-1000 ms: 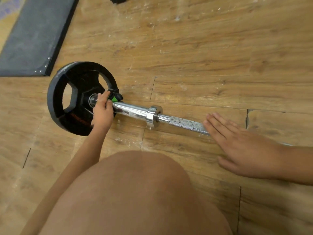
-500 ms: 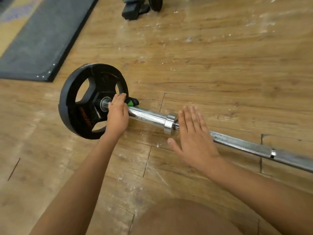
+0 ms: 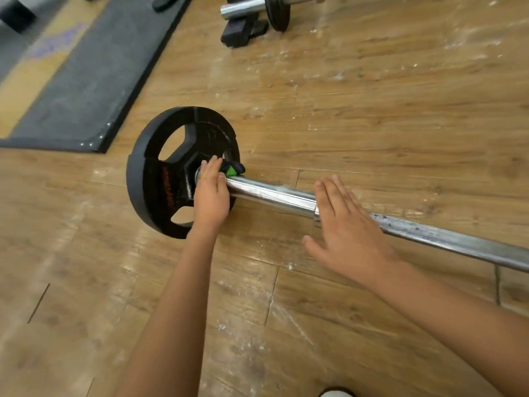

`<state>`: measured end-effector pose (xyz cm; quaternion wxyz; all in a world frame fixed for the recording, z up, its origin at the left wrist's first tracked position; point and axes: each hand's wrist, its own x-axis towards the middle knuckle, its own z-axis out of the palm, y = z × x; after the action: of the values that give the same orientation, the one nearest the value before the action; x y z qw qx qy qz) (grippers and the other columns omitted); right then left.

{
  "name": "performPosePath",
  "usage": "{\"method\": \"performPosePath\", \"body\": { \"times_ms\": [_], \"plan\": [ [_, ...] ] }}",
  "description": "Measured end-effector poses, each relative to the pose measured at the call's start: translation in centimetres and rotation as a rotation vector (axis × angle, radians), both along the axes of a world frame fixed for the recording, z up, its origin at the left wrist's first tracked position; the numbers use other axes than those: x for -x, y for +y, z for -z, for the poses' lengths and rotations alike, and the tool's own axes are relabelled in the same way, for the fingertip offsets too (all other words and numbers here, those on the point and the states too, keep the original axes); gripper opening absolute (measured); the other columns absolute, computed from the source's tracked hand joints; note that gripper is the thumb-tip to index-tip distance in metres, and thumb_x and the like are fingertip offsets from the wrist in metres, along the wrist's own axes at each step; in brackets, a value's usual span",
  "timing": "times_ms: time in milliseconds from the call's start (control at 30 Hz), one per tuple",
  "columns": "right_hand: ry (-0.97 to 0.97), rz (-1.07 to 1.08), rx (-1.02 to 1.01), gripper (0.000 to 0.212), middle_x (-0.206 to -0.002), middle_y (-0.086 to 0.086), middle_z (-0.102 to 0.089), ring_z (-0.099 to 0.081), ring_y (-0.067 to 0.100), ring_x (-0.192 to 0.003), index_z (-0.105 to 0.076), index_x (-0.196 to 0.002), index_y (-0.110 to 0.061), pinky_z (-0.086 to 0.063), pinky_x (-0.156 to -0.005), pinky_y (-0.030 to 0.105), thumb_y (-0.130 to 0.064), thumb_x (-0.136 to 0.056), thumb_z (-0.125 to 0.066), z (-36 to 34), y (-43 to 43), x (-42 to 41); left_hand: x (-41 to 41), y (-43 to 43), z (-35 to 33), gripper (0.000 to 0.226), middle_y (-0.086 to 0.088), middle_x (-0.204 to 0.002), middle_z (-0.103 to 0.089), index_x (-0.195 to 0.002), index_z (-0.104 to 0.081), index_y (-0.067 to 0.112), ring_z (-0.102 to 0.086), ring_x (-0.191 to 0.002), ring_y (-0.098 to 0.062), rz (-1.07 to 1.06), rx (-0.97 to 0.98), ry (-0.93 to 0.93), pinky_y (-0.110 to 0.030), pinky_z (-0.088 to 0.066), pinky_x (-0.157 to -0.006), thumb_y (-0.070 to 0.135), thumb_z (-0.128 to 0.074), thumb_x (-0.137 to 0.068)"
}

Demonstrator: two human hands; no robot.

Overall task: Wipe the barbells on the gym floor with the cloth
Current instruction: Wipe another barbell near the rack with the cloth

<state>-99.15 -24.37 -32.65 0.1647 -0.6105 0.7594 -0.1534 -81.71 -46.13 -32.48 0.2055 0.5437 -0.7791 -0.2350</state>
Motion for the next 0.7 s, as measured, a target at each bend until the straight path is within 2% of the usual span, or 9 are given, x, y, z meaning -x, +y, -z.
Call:
{"method": "performPosePath", "body": {
  "times_ms": [67, 167, 267, 400, 467, 567, 667, 700],
  "plan": [
    [-0.009, 0.018, 0.01, 0.093, -0.167, 0.011, 0.013, 0.021, 0.021, -0.152, 0.013, -0.158, -0.008, 0.013, -0.12, 0.033, -0.061, -0.097, -0.033, 0.2, -0.4, 0.4, 0.9, 0.2, -0.2, 0.043, 0.001, -0.159, -0.038, -0.151, -0.043, 0.015, -0.016, -0.153, -0.011, -0.009, 0.002, 0.022, -0.035, -0.018, -0.125, 0.017, -0.035, -0.109],
    [-0.009, 0.047, 0.018, 0.096, -0.168, 0.011, 0.005, 0.015, 0.021, -0.154, 0.008, -0.159, -0.008, 0.009, -0.12, 0.032, -0.065, -0.091, -0.03, 0.4, -0.8, 1.3, 1.6, 1.4, 0.3, 0.043, 0.002, -0.158, -0.04, -0.151, -0.044, 0.019, -0.019, -0.152, -0.01, 0.096, 0.072, -0.042, -0.03, -0.02, -0.12, 0.018, -0.036, -0.109],
    [-0.018, 0.048, -0.001, 0.098, -0.168, 0.009, 0.007, 0.015, 0.02, -0.154, 0.01, -0.158, -0.009, 0.007, -0.12, 0.031, -0.062, -0.094, -0.042, 0.4, -1.0, 2.0, 1.1, -0.3, 0.1, 0.044, -0.003, -0.161, -0.036, -0.153, -0.043, 0.021, -0.021, -0.152, -0.013, 0.174, 0.055, -0.097, -0.03, -0.02, -0.119, 0.022, -0.035, -0.109],
    [-0.044, 0.074, 0.011, 0.099, -0.168, 0.009, 0.005, 0.012, 0.02, -0.154, 0.007, -0.159, -0.009, 0.004, -0.121, 0.031, -0.058, -0.094, -0.048, 0.0, -2.1, 2.6, 2.3, -1.8, -0.1, 0.042, -0.004, -0.16, -0.037, -0.15, -0.044, 0.016, -0.019, -0.153, -0.015, 0.016, 0.026, 0.012, -0.037, -0.02, -0.124, 0.017, -0.035, -0.109],
    [-0.048, 0.075, 0.001, 0.099, -0.168, 0.009, 0.005, 0.012, 0.021, -0.154, 0.007, -0.159, -0.009, 0.004, -0.12, 0.031, -0.058, -0.093, -0.048, -0.1, -2.6, 2.9, 3.6, -0.6, 0.4, 0.042, -0.002, -0.158, -0.04, -0.149, -0.046, 0.017, -0.02, -0.153, -0.015, -0.007, 0.066, 0.027, -0.035, -0.022, -0.122, 0.015, -0.037, -0.108],
    [-0.054, 0.078, -0.015, 0.101, -0.168, 0.007, 0.004, 0.012, 0.02, -0.154, 0.008, -0.159, -0.011, 0.002, -0.118, 0.03, -0.058, -0.092, -0.05, -0.2, -2.9, 3.7, 3.6, 0.3, 1.2, 0.042, 0.004, -0.157, -0.042, -0.151, -0.044, 0.02, -0.021, -0.151, -0.009, 0.122, 0.127, -0.008, -0.025, -0.02, -0.116, 0.019, -0.038, -0.109],
    [-0.041, 0.085, -0.022, 0.102, -0.168, 0.006, 0.005, 0.012, 0.019, -0.154, 0.01, -0.159, -0.012, -0.002, -0.119, 0.032, -0.061, -0.091, -0.049, -0.2, -3.0, 4.2, 1.6, -2.1, 1.0, 0.046, 0.006, -0.161, -0.035, -0.155, -0.037, 0.024, -0.019, -0.151, -0.004, 0.321, 0.107, -0.101, -0.029, -0.02, -0.122, 0.024, -0.037, -0.109],
    [-0.037, 0.09, -0.027, 0.103, -0.168, 0.006, 0.005, 0.011, 0.019, -0.154, 0.009, -0.159, -0.012, -0.006, -0.121, 0.034, -0.061, -0.091, -0.05, -0.3, -3.0, 4.3, 1.3, -3.0, 0.9, 0.046, 0.005, -0.162, -0.034, -0.156, -0.036, 0.023, -0.018, -0.151, -0.004, 0.327, 0.086, -0.104, -0.029, -0.019, -0.123, 0.023, -0.037, -0.11]
  ]
}}
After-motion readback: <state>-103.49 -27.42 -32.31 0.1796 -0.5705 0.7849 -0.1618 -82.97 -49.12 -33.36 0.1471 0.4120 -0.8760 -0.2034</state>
